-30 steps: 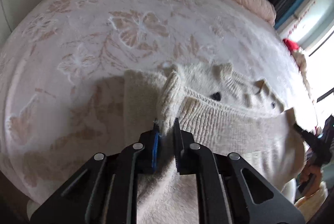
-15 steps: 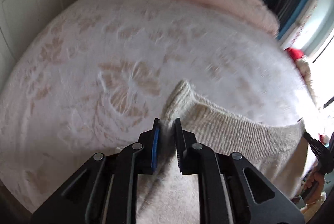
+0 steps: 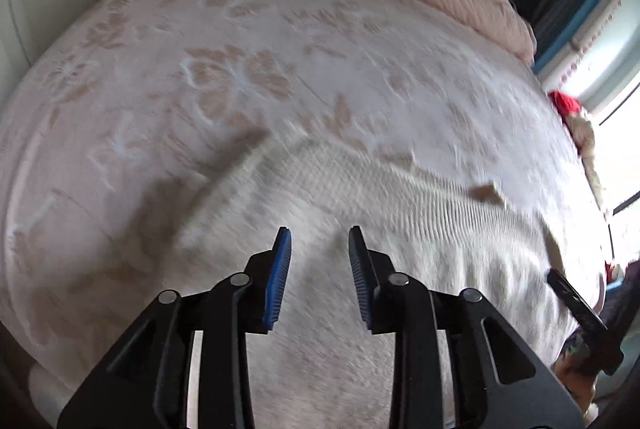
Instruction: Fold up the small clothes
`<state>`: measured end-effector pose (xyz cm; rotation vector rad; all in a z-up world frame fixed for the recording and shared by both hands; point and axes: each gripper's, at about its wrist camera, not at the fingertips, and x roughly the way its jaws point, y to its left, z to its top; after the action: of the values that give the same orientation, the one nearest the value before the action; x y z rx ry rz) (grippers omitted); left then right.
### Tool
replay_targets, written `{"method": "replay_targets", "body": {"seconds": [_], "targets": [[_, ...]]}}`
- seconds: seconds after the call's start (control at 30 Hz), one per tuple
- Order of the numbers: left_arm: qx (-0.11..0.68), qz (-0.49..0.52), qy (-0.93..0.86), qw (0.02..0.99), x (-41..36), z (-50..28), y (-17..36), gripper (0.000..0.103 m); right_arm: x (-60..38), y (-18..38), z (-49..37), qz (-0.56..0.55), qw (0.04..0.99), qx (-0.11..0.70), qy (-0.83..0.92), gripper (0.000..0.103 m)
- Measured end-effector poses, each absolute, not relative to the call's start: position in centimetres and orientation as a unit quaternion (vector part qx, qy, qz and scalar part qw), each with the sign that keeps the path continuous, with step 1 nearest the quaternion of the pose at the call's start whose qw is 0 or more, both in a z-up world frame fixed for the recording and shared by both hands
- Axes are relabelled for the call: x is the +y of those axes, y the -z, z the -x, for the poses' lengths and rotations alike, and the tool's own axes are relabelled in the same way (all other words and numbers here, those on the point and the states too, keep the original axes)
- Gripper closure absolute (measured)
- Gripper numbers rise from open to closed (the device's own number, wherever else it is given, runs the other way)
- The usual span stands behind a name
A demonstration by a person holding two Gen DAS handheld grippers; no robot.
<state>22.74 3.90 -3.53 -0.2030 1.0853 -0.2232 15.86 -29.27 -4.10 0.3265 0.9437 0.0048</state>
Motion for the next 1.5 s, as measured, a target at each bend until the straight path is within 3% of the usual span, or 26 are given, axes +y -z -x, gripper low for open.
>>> {"method": "replay_targets", "body": {"seconds": [0.1,0.17,0.3,0.47,0.53,0.6,0.77,0.83,0.87,0.9,0.97,1.27,1.37,1.4,1.47,1.5], "targets": [[0.543,0.046,0.101,0.833,2.2,-22.0,7.2,0.07,-30.4,6.0,-15.3,-0.186,0.867,0.462,0.012,0.081],[0.524,0.073,0.107,0.842,3.1,-21.4,7.3,0.07,-30.6,4.3,-14.7,-0.208,0.864,0.457,0.026,0.075],[0.525,0.075,0.094,0.842,2.8,-21.3,7.3,0.068,-25.2,2.0,-14.5,-0.175,0.872,0.454,-0.057,0.075],[0.521,0.025,0.092,0.848,2.1,-20.9,7.3,0.065,-19.3,5.7,-13.7,-0.08,0.869,0.481,-0.085,0.076],[0.522,0.02,0.096,0.847,2.3,-20.9,7.4,0.065,-20.7,5.2,-13.3,-0.129,0.862,0.484,-0.076,0.079],[0.524,0.019,0.092,0.846,2.3,-20.7,7.0,0.065,-21.3,4.0,-13.8,-0.179,0.852,0.485,-0.077,0.072],[0.52,0.069,0.105,0.845,1.3,-18.9,4.6,0.066,-18.1,2.1,-16.5,-0.154,0.861,0.472,-0.115,0.072],[0.53,0.039,0.099,0.841,-0.1,-19.1,5.0,0.059,-17.1,3.7,-18.5,-0.146,0.852,0.488,-0.119,0.073],[0.537,0.019,0.09,0.839,-0.6,-19.5,5.7,0.053,-17.0,4.6,-19.4,-0.138,0.849,0.498,-0.112,0.082],[0.541,0.003,0.08,0.837,-0.8,-19.9,6.5,0.052,-17.4,5.3,-20.1,-0.132,0.848,0.503,-0.103,0.093],[0.543,0.008,0.072,0.837,-0.2,-20.6,7.0,0.042,-20.4,5.9,-20.9,-0.156,0.848,0.499,-0.085,0.103],[0.531,0.008,0.089,0.843,0.8,-20.9,7.7,0.038,-40.1,6.1,-12.7,-0.284,0.837,0.464,0.069,0.103],[0.528,0.015,0.086,0.845,0.8,-20.4,7.0,0.04,-40.0,3.2,-9.4,-0.243,0.855,0.445,0.106,0.082],[0.528,0.026,0.087,0.844,1.2,-19.9,6.3,0.04,-39.6,2.4,-8.1,-0.233,0.861,0.441,0.103,0.058],[0.521,0.035,0.087,0.849,2.3,-18.3,5.0,0.039,-39.0,1.9,-6.0,-0.218,0.866,0.438,0.108,0.032],[0.516,0.038,0.083,0.852,3.2,-17.3,4.5,0.038,-38.7,2.0,-5.0,-0.21,0.866,0.442,0.106,0.033]]}}
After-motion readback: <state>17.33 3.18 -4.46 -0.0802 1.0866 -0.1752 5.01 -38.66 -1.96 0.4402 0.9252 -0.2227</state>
